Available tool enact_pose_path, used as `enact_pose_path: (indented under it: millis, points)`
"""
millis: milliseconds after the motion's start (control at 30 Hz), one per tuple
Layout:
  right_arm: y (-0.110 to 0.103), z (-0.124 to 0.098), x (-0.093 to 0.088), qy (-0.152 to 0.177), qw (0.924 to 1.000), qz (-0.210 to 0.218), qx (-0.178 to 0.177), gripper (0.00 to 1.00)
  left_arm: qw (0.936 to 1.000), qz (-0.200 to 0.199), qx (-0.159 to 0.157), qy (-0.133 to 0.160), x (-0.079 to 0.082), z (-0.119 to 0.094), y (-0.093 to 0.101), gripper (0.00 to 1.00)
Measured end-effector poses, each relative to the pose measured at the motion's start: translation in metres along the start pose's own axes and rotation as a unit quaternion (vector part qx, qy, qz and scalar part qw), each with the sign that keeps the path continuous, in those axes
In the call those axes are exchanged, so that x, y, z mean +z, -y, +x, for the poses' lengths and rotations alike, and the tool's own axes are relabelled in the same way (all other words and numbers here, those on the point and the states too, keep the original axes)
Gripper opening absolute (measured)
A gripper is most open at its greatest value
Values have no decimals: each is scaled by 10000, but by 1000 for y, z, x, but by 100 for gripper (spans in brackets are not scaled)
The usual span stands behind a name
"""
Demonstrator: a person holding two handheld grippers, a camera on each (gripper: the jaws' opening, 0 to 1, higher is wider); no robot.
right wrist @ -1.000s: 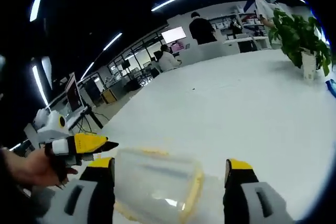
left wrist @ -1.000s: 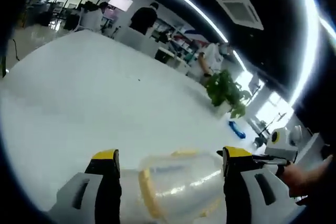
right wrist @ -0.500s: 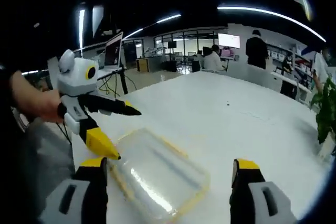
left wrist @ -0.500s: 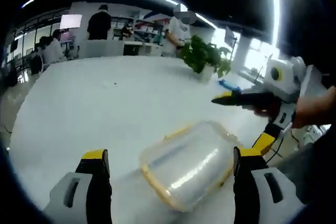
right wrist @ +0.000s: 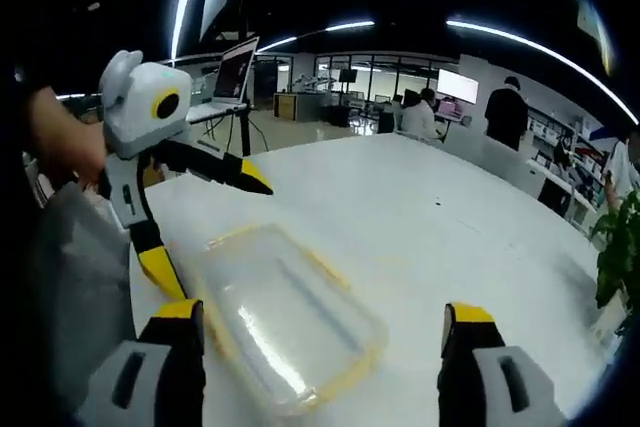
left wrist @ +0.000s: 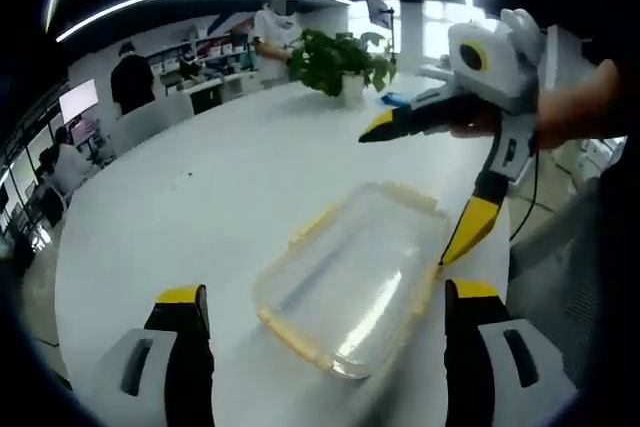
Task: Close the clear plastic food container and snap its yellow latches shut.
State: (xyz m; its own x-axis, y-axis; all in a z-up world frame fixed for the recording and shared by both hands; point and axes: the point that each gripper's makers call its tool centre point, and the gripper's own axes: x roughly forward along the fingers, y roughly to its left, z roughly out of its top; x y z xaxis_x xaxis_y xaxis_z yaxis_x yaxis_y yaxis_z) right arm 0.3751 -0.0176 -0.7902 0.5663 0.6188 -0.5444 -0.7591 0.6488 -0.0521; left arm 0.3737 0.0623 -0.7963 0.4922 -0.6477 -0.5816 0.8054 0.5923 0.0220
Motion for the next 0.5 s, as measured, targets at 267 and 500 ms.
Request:
enact_pose_path:
  millis: [267,500]
  points:
    - [-7,-5,-12,-17,9998,-70,166,97,9992,185,-108,-336,-24,4,12,95]
    - [-19,-9,-40,-302,9991,222,221,90,9980,164,-107,-600,-43,6,20,89]
